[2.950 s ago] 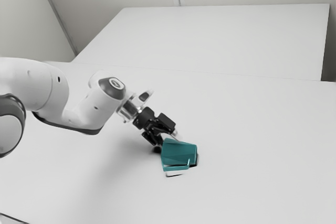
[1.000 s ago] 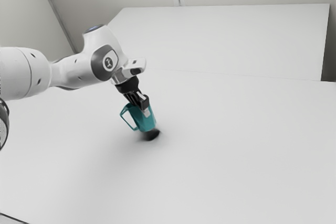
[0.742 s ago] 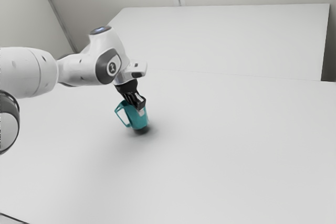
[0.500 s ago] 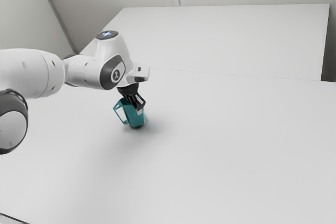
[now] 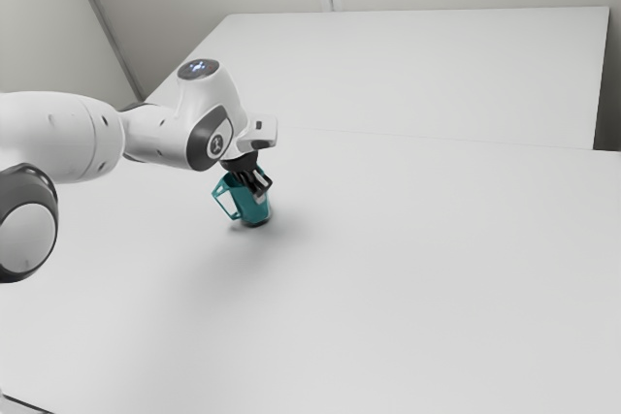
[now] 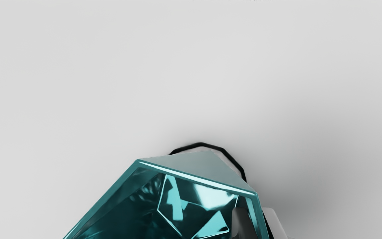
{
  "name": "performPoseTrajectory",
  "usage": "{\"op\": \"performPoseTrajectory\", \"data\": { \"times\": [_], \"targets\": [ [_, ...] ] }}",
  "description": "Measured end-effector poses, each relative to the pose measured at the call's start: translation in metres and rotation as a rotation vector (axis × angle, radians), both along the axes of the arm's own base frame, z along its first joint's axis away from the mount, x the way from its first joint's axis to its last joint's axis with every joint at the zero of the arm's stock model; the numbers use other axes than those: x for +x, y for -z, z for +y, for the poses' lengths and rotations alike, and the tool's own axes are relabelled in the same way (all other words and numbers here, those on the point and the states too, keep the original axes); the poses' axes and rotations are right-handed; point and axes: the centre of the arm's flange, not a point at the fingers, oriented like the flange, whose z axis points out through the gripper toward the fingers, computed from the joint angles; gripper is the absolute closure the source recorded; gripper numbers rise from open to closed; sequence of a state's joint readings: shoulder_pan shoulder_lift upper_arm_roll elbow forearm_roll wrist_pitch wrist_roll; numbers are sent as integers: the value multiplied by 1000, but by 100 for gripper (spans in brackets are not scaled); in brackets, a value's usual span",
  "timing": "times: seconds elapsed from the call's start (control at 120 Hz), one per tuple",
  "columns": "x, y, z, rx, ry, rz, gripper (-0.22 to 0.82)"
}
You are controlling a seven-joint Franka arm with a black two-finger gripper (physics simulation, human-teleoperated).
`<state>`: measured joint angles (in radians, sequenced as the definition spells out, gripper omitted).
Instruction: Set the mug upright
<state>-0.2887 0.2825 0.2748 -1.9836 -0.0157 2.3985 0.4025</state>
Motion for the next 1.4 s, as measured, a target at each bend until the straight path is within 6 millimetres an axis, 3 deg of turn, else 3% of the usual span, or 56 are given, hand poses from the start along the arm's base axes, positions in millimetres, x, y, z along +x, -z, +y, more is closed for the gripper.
{"op": "performPoseTrajectory", "data": {
  "times": [0.267, 0.442, 0.567, 0.733, 0.925, 1.117, 1.25, 1.4],
  "targets": [
    [0, 6, 0, 0, -18, 1, 77],
    [1, 3, 1, 1, -14, -2, 39],
    [0, -4, -1, 0, -6, -12, 22],
    [-4, -33, -5, -15, 2, -38, 10],
    [-18, -92, 2, -40, -17, -52, 4],
    [-17, -164, 15, -11, -47, -36, 2],
    [-22, -188, 28, 3, -83, 3, 1],
    [-33, -203, 27, 2, -95, 40, 0]
  ]
}}
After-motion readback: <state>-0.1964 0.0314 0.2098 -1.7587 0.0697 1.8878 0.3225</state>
